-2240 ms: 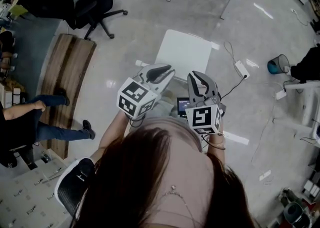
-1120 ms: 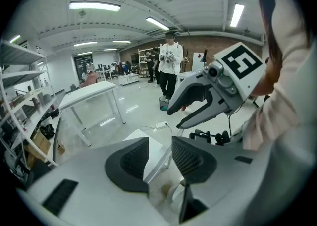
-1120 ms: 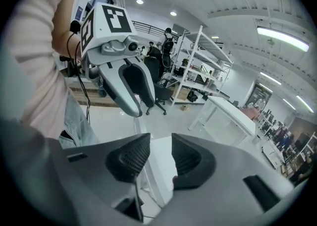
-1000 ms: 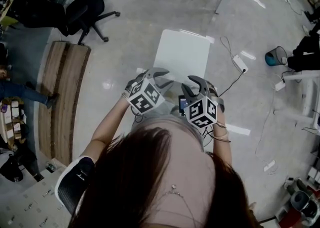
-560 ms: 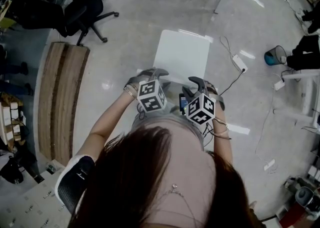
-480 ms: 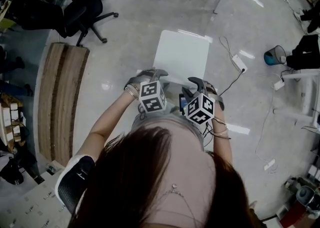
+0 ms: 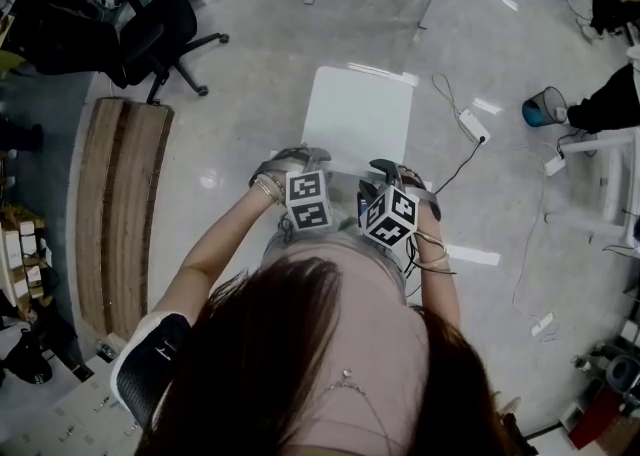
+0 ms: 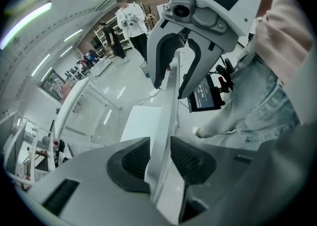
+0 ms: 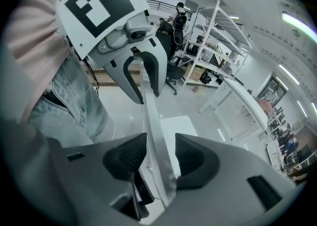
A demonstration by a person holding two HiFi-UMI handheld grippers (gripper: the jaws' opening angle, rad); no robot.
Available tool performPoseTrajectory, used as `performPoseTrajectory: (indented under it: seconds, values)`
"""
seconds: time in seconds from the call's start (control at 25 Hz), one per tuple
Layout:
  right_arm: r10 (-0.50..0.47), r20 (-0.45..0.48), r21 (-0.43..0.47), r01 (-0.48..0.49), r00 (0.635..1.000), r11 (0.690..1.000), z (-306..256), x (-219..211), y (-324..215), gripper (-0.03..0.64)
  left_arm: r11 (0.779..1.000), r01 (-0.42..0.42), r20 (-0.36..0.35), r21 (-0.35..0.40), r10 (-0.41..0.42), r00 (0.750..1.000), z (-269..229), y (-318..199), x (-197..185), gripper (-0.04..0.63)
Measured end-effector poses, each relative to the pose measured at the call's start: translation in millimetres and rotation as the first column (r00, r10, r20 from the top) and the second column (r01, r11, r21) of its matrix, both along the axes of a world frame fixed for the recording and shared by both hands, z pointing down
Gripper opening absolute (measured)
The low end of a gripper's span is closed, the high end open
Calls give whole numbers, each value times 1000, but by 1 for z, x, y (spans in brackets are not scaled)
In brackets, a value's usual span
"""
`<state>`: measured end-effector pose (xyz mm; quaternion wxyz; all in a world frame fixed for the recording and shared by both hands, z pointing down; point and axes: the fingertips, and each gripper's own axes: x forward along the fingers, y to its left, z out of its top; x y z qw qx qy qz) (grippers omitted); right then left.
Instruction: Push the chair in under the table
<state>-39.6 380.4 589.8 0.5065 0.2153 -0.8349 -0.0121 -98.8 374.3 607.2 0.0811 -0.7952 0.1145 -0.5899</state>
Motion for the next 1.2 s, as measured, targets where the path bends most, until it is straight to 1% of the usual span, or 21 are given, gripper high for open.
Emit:
performPoseTrajectory:
  seconds: [0.16, 0.28, 0.4, 0.52, 0.6, 0.68, 0.76, 1.0, 1.2]
  values:
    - [-5, -44, 13, 6, 999, 1000, 12, -2, -4, 167, 999, -31, 26, 7, 31, 999, 9, -3, 1, 120]
    - [-10, -80, 22, 12, 997, 1000, 21, 1, -7, 167, 999, -42, 21, -10, 42, 999, 13, -2, 4, 117]
    - [-23, -103, 0, 23, 994, 1000, 26, 1, -7, 167, 998, -49, 18, -35, 50, 999, 16, -1, 4, 114]
    - [-37, -119, -37, 33, 992, 999, 31, 2, -7, 166, 996, -70, 29, -53, 72, 997, 18, -2, 6, 109]
    - [-60, -133, -46, 54, 989, 997, 36, 0, -6, 164, 993, -96, 26, -66, 98, 995, 17, -1, 7, 101]
    - [-101, -155, -27, 98, 983, 995, 39, -5, -6, 135, 990, -116, 17, -74, 118, 993, 17, -2, 6, 98]
    - [-130, -171, -13, 130, 977, 991, 40, -9, -6, 121, 989, -124, 6, -79, 125, 992, 18, -2, 4, 97]
    - [-157, -154, -57, 150, 976, 987, 43, -14, -9, 106, 986, -126, -31, -105, 123, 992, 22, -7, 2, 95]
    - [-156, -150, -56, 150, 976, 987, 41, -13, -19, 104, 983, -140, -41, -118, 136, 990, 22, -16, 4, 92]
